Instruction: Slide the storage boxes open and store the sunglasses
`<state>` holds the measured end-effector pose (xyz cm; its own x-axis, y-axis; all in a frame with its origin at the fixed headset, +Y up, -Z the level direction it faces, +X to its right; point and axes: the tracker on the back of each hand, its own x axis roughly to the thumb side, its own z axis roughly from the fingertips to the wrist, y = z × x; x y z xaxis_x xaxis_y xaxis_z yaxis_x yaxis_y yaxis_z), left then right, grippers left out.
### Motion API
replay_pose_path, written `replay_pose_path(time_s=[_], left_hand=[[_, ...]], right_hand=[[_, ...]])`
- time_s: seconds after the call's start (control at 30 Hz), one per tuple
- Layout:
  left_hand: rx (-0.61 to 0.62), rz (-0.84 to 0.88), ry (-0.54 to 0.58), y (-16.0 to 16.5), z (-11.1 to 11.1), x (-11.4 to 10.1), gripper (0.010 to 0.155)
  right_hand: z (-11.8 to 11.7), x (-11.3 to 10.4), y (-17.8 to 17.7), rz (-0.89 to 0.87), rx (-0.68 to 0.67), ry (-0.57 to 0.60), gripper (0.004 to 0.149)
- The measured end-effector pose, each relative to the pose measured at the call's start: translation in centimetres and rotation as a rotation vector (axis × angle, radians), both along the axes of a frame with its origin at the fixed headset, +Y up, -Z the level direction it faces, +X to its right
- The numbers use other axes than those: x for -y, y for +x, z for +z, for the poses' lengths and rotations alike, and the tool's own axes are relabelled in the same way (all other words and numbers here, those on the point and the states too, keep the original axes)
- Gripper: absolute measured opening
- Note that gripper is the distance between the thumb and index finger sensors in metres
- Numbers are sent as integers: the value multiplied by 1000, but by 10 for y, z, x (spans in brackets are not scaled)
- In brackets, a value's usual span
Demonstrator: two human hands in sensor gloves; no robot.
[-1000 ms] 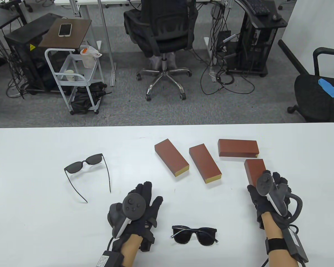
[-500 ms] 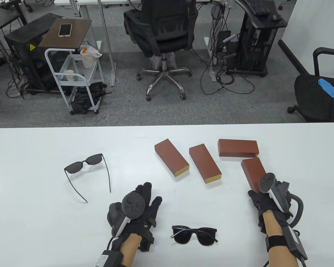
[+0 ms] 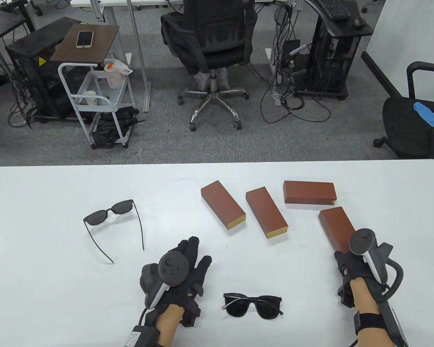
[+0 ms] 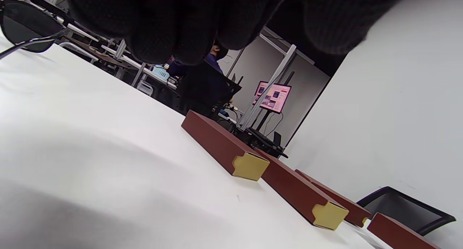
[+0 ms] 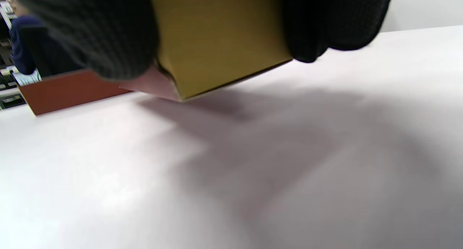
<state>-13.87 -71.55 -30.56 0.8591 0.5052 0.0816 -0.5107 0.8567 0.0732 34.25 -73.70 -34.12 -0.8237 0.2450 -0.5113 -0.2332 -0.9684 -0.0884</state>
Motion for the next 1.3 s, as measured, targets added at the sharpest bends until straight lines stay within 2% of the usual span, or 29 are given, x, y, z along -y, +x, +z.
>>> replay_pose_path(time_s=[0.2,0.43,0.7,0.87,1.03,1.3], left_hand=[[112,-12,34,8,1,-2,76],[262,-67,44,17,2,-3,86],[410,-36,124,20,5,-11,96],[458,-18,158,22,8,-16,100],[479,-35,151,24,9,-16,103],[544,-68,40,29,6,-9,104]], right_hand=[[18,-20,4,-57,-100,68,79],[27,-43,-21,-189,-389,90,79],[34,-62,-83,-269,-769,36,79],[34,-65,-117,-289,-923,3,80],[33,-64,-140,-290,-1013,-24,80],[33,-54,-159,-372,-1092,-29,80]])
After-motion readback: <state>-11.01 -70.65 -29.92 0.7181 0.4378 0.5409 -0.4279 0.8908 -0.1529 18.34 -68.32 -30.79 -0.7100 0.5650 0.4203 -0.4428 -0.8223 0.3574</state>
